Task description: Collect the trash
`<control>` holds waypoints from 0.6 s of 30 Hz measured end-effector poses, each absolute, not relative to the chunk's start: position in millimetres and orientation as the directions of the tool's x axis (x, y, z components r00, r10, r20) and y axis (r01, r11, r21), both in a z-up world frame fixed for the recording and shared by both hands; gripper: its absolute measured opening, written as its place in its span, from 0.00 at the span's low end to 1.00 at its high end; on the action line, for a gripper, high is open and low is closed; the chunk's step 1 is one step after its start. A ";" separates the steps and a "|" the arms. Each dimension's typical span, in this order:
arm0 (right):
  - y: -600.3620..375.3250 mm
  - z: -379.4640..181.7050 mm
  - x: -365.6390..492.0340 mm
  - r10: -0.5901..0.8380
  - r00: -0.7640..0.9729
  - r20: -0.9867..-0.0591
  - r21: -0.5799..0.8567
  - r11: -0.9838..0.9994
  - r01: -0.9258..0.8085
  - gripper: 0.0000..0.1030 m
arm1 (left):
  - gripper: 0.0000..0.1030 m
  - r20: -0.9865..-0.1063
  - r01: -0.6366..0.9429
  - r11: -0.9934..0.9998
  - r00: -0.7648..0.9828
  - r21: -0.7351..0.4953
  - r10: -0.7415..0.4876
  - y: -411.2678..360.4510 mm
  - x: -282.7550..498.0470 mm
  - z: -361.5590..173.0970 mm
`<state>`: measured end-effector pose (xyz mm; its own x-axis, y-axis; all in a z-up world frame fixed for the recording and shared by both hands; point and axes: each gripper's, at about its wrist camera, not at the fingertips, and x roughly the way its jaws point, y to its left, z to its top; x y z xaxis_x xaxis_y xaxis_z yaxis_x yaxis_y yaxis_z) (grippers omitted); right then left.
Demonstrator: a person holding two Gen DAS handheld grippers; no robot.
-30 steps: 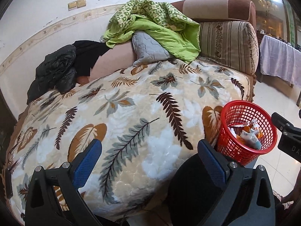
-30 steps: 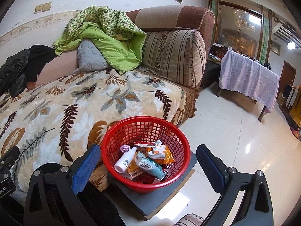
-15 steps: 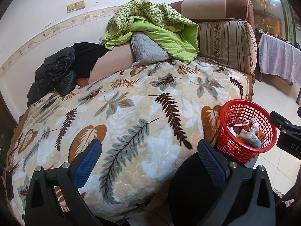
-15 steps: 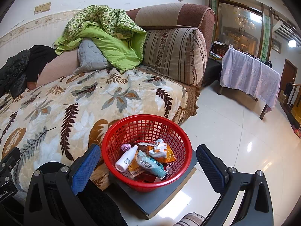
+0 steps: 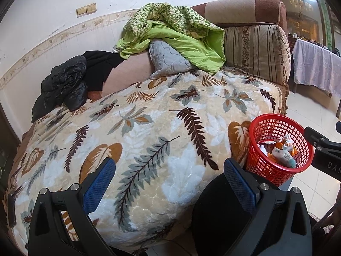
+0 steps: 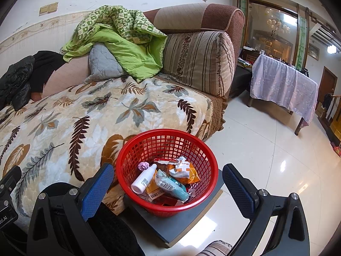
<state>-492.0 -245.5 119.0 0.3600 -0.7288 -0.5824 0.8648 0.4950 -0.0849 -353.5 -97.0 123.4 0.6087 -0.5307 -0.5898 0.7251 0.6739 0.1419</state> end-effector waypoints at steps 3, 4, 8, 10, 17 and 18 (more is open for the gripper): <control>-245.5 119.1 -492.1 -0.729 0.360 -0.582 -0.085 0.495 0.865 1.00 | 0.98 -0.588 0.724 0.675 0.611 0.145 -0.529 -97.2 -353.5 123.5; -245.6 119.1 -492.1 -0.729 0.360 -0.583 -0.085 0.495 0.865 1.00 | 0.98 -0.589 0.724 0.675 0.611 0.144 -0.529 -97.2 -354.1 123.4; -245.0 118.0 -491.7 -0.728 0.360 -0.583 -0.084 0.495 0.865 1.00 | 0.98 -0.588 0.722 0.676 0.612 0.144 -0.529 -97.4 -355.0 123.2; -245.4 118.3 -491.8 -0.728 0.360 -0.584 -0.084 0.495 0.865 1.00 | 0.98 -0.588 0.722 0.677 0.613 0.144 -0.528 -97.2 -354.9 123.2; -245.5 118.4 -491.8 -0.727 0.361 -0.584 -0.084 0.496 0.864 1.00 | 0.98 -0.587 0.721 0.678 0.615 0.145 -0.528 -97.2 -354.7 124.5; -245.6 118.4 -491.8 -0.727 0.360 -0.584 -0.084 0.496 0.864 1.00 | 0.98 -0.587 0.720 0.678 0.614 0.145 -0.527 -97.3 -355.6 124.1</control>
